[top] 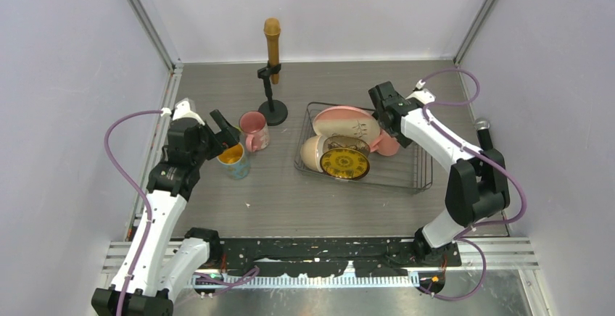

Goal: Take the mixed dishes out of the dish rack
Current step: Pick up the cup from the dish rack.

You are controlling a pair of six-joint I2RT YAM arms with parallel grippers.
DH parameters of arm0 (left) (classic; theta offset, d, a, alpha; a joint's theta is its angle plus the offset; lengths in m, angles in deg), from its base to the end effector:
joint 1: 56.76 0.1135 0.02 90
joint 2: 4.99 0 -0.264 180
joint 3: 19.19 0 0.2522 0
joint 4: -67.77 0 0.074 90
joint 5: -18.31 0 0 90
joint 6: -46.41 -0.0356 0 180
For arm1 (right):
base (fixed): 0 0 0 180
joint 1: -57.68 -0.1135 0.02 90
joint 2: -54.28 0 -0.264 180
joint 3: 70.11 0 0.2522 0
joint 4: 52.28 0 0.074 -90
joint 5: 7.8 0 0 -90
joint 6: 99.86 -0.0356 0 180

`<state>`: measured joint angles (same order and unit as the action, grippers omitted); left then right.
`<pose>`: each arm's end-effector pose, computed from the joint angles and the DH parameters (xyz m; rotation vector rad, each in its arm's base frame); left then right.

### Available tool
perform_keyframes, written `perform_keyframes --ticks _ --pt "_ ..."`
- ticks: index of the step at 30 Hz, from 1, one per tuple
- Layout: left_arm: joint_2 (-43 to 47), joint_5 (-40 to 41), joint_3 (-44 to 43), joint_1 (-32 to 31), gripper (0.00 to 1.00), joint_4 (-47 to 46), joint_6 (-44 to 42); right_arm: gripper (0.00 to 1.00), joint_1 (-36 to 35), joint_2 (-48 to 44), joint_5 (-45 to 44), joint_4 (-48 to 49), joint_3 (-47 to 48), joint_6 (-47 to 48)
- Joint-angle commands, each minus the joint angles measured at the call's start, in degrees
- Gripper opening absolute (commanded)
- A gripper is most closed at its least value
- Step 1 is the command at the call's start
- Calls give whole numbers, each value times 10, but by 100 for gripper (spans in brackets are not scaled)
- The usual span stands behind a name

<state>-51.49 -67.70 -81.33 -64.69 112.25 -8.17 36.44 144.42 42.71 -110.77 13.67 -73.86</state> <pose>0.1757 -0.0220 0.3202 -0.5399 2.0256 -0.3896 0.3013 0.0928 0.2577 1.0329 2.1218 -0.2660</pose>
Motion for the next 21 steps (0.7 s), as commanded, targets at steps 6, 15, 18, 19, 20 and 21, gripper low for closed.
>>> perform_keyframes --ticks 6,15,18,19,20,21 --pt "3 -3 0 -1 100 -11 -11 99 12 -16 68 44 -37 -30" --pt "-4 -12 0 -1 100 -15 -11 99 24 -14 91 46 -61 -32" --pt "-3 -12 0 -1 100 -15 -11 99 27 -8 101 48 -60 -33" --pt "-3 -11 0 -1 100 -15 -11 99 28 -6 102 49 -59 -33" --pt "-3 -12 0 -1 100 -15 -11 98 28 -4 103 49 -59 -33" --pt "-2 -11 0 -1 100 -15 -10 97 28 -3 103 49 -59 -33"
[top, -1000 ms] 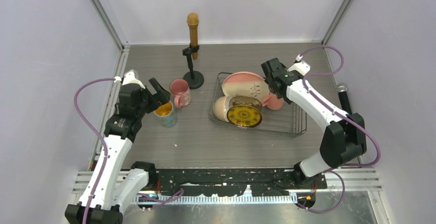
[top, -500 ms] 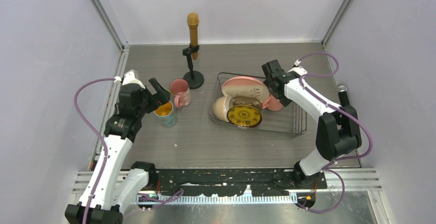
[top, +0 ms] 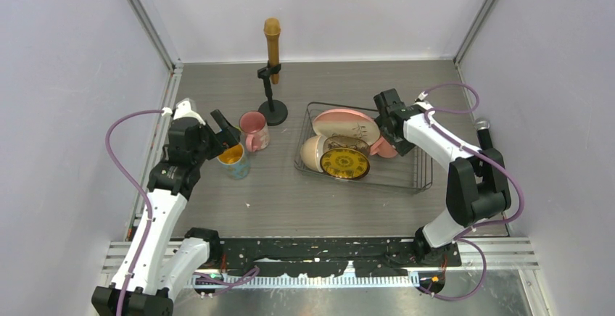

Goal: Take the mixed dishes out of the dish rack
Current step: Pick up the cup from the dish rack.

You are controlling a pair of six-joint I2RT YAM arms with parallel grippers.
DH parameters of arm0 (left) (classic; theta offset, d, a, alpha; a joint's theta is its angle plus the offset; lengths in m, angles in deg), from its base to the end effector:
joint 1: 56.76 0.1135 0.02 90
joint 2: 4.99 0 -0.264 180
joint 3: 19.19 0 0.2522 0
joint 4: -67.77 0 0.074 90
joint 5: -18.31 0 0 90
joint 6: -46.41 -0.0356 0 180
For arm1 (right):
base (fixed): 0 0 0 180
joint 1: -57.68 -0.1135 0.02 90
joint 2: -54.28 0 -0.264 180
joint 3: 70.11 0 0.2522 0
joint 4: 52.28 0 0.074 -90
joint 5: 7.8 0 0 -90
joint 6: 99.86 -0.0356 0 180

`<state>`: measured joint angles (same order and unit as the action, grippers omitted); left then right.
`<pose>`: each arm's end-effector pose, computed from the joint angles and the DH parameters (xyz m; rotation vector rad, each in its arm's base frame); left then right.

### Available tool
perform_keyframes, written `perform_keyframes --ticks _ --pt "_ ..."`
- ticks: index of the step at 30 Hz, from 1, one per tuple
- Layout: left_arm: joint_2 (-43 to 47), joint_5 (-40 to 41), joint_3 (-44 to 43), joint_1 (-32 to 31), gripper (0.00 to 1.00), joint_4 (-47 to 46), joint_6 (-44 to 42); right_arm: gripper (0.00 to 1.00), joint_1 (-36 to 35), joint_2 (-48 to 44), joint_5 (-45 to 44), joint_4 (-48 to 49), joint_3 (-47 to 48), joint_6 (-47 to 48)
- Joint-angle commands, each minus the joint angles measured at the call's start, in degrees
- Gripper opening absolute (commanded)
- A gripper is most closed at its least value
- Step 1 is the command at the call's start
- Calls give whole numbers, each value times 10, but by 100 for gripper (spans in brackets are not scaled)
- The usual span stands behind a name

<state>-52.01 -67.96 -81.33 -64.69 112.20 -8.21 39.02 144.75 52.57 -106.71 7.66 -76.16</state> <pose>0.1776 -0.0224 0.3188 -0.5383 2.0350 -0.3910 0.2984 0.0822 0.2254 1.1330 2.2349 -0.1463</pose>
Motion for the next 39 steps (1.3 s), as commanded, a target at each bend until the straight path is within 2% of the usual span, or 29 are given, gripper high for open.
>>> perform_keyframes --ticks 1,4,6,8,10,12,16,24,39 --pt "4 -8 0 -1 100 -15 -10 95 4 -8 5 8 1 -10" --pt "5 -6 0 -1 100 -13 -11 89 5 -12 4 8 -2 -10" --pt "5 -4 0 -1 100 -13 -11 82 7 -19 3 8 -6 -10" --pt "6 -4 0 -1 100 -13 -11 73 9 -28 1 8 -10 -10" --pt "5 -2 0 -1 100 -13 -10 57 10 -41 -5 8 -14 -7" --pt "5 -2 0 -1 100 -12 -9 47 11 -55 -13 8 -17 -1" --pt "7 -2 0 -1 100 -12 -9 36 11 -85 -22 8 -22 9" --pt "8 -26 0 -1 100 -20 -2 28 12 -168 -50 7 -35 30" --pt "5 -52 -2 -1 100 -24 2 25 13 -311 -99 2 -43 75"
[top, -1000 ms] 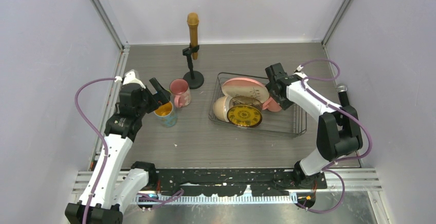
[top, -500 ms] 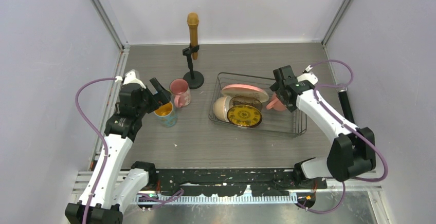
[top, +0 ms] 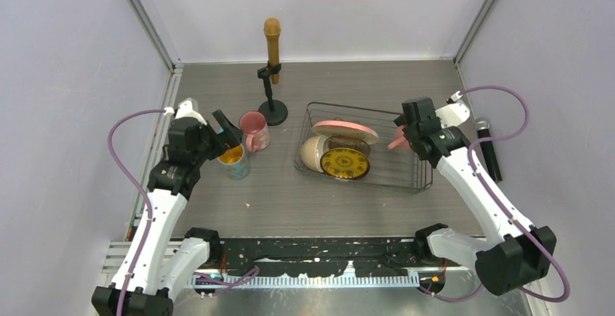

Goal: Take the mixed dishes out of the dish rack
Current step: Pick up the cup from the dish rack.

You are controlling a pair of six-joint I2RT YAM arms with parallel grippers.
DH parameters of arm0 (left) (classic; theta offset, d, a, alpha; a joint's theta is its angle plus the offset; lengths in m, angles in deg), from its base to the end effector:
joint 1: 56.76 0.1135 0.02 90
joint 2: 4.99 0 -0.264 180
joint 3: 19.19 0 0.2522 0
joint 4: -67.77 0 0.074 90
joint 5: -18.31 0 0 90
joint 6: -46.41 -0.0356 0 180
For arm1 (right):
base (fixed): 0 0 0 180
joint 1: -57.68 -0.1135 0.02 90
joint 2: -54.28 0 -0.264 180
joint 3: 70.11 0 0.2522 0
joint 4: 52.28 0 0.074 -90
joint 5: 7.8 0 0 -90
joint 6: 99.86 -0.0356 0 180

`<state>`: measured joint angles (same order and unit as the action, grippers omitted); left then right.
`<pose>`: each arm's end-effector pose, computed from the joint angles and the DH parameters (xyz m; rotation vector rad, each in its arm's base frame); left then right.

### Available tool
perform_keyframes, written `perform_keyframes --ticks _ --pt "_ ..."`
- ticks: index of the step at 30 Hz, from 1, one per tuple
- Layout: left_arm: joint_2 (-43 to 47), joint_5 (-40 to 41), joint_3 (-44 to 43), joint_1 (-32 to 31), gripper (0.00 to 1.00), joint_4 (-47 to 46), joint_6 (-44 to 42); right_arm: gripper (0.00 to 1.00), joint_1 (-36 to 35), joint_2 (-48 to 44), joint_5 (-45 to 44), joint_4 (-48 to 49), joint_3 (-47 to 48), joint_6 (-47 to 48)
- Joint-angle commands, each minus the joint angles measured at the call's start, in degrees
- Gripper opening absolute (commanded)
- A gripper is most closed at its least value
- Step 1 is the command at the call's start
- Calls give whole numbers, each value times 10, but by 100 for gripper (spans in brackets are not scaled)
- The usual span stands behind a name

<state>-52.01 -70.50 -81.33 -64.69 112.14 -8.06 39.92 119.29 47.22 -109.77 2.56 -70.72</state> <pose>0.1775 -0.0240 0.3189 -0.5161 2.0472 -0.4378 0.2205 0.0492 0.3076 1.0594 1.9821 -0.0272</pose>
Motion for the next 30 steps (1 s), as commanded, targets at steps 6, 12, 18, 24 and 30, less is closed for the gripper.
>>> perform_keyframes --ticks 6,12,18,24,30 --pt "-1 -96 1 -1 100 -49 14 23 4 -164 19 136 -38 79" --pt "-23 -202 7 -1 100 -116 52 20 4 -260 158 339 -143 95" --pt "-58 -375 61 -10 100 -346 180 19 4 -253 271 449 -133 79" --pt "-127 -403 66 -95 100 -484 245 19 -7 -209 382 533 -129 42" --pt "-189 -384 47 -185 100 -560 276 19 -70 -179 361 615 -145 43"
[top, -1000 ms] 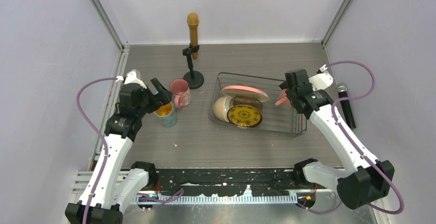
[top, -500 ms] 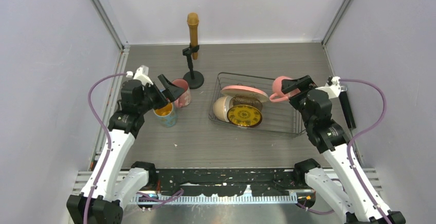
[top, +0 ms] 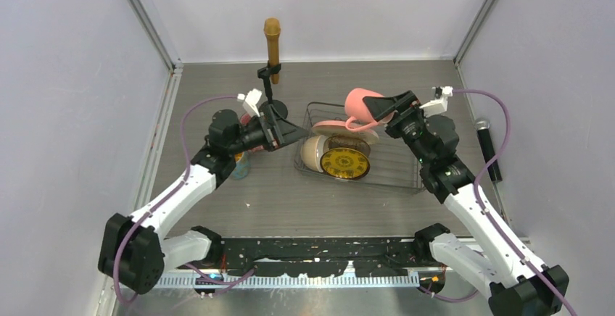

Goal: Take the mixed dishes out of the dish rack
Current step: Pick up the cup from the dish rack, then place the cup at the center of the board.

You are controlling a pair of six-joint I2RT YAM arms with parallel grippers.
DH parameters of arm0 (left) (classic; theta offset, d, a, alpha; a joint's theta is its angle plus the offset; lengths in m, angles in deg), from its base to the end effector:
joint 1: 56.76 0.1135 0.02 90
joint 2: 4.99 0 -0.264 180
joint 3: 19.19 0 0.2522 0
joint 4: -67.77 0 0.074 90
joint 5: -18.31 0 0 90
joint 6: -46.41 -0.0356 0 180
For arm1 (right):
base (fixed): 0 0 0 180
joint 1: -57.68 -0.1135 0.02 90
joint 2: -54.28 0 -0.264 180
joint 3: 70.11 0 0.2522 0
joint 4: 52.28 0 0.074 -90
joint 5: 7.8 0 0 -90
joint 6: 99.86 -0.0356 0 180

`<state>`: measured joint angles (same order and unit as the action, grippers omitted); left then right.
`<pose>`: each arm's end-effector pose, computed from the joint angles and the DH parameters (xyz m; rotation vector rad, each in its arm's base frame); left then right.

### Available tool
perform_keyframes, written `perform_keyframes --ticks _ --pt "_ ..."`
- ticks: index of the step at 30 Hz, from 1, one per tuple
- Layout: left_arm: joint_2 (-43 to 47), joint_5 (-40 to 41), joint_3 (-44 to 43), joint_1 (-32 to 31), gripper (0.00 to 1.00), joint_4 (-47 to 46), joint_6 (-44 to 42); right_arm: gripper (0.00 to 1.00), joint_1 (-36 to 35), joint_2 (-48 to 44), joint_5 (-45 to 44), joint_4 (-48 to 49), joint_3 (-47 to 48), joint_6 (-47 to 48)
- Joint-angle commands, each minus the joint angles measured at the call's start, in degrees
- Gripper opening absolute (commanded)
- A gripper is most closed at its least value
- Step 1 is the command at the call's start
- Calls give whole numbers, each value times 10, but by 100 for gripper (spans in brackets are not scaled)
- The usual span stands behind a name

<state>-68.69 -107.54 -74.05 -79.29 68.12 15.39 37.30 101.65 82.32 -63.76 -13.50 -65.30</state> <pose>0.2264 -0.1165 0.2950 -0.0978 1.9784 -1.5292 0.1871 0.0696 0.3439 0.5130 1.6299 1.0110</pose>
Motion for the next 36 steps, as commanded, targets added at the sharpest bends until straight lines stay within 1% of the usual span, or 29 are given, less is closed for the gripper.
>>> perform_keyframes --ticks 1,4,6,9,12,15,17,21,26,28,29,31,33,34,35,36 --pt "-31 -9 -25 -50 100 -140 49 19 -57 -1 -4 159 14 0" --pt "-59 -6 -26 -74 100 -192 75 19 -122 13 -58 178 14 26" --pt "-79 -6 -26 -83 100 -228 91 19 -152 24 -75 201 10 42" --pt "-101 -11 -25 -93 100 -272 113 19 -183 47 -86 239 1 43" --pt "-117 -15 -19 -98 99 -319 140 19 -198 67 -87 272 -1 41" --pt "-132 -16 -15 -103 92 -361 163 19 -213 89 -85 296 0 42" --pt "-141 -19 -15 -104 82 -378 173 19 -221 98 -90 310 -1 42" --pt "-155 -22 -13 -105 50 -415 196 19 -229 101 -112 316 -6 47" --pt "-162 -18 -10 -105 19 -436 210 19 -232 102 -114 329 -20 45" --pt "-165 -12 -6 -106 1 -447 217 19 -232 103 -113 333 -26 39" --pt "-167 -7 -4 -108 0 -453 221 19 -232 103 -112 331 -27 38" --pt "-172 -3 0 -109 0 -476 232 26 -232 101 -109 322 -29 35" --pt "-180 -3 6 -109 0 -517 245 54 -232 97 -110 308 -31 35" --pt "-184 -4 7 -109 0 -538 253 60 -232 93 -113 291 -31 34" --pt "-188 -6 8 -108 0 -555 261 79 -232 91 -125 281 -31 33" --pt "-193 -10 7 -108 0 -573 270 86 -232 86 -133 257 -29 30"
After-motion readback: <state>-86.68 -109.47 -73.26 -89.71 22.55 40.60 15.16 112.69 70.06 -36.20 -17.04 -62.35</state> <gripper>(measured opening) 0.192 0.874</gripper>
